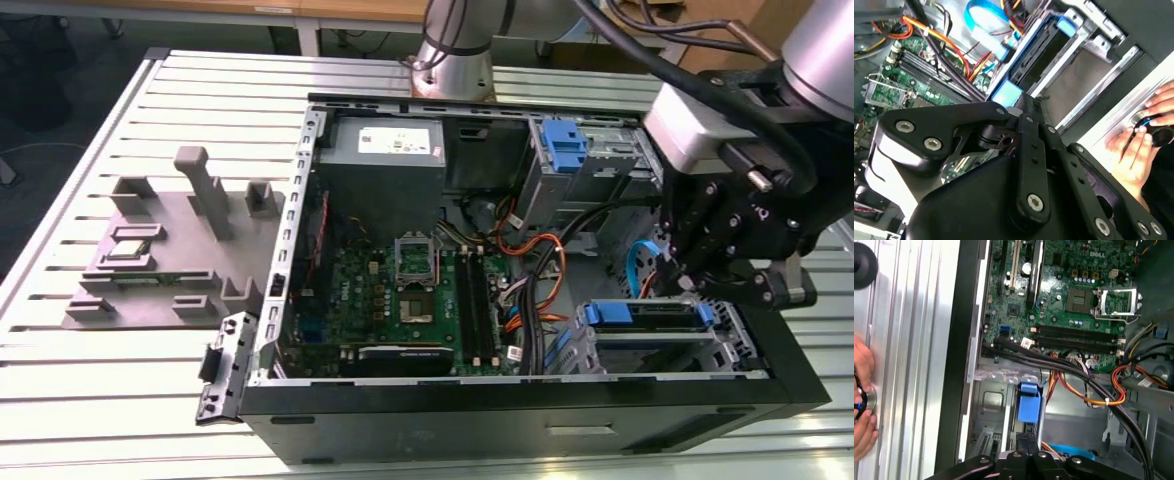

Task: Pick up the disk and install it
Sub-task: 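Insert the first disk wire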

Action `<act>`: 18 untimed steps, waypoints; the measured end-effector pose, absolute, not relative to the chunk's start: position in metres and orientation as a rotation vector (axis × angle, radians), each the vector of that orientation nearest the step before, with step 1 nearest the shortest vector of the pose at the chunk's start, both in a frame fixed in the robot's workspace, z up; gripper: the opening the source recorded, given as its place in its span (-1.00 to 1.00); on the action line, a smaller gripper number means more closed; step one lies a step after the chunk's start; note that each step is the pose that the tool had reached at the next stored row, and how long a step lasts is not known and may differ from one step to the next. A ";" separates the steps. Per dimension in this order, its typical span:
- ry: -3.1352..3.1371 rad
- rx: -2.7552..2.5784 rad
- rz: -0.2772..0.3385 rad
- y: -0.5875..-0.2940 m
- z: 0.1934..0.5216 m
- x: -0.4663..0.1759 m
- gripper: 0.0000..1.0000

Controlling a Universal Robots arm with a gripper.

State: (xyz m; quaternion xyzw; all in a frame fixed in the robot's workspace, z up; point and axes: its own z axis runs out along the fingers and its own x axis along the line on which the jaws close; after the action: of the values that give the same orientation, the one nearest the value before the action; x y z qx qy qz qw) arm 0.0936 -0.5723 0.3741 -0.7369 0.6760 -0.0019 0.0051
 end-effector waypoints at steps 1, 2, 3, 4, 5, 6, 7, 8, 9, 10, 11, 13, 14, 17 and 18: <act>2.117 -2.308 -0.006 -0.572 0.374 0.096 -0.80; 2.117 -2.308 -0.006 -0.572 0.374 0.098 -0.80; 2.117 -2.308 -0.006 -0.572 0.374 0.100 -0.80; 2.117 -2.308 -0.006 -0.571 0.374 0.102 -0.80; 2.117 -2.308 -0.006 -0.571 0.374 0.103 -0.80; 2.117 -2.308 -0.006 -0.571 0.374 0.104 -0.80; 2.117 -2.308 -0.006 -0.571 0.374 0.105 -0.80; 2.117 -2.308 -0.006 -0.571 0.374 0.105 -0.80; 2.117 -2.308 -0.006 -0.571 0.374 0.105 -0.80; 2.116 -2.309 -0.006 -0.571 0.374 0.105 -0.80; 2.110 -2.314 -0.006 -0.571 0.374 0.105 -0.80; 2.074 -2.347 -0.006 -0.571 0.374 0.105 -0.80; 2.052 -2.365 -0.006 -0.571 0.374 0.105 -0.80; 1.986 -2.421 -0.005 -0.571 0.374 0.105 -0.80; 1.965 -2.439 -0.005 -0.571 0.374 0.105 -0.80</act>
State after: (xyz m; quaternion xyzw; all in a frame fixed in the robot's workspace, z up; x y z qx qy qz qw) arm 0.1051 -0.5707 0.3739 -0.7787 0.6274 -0.0017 0.0050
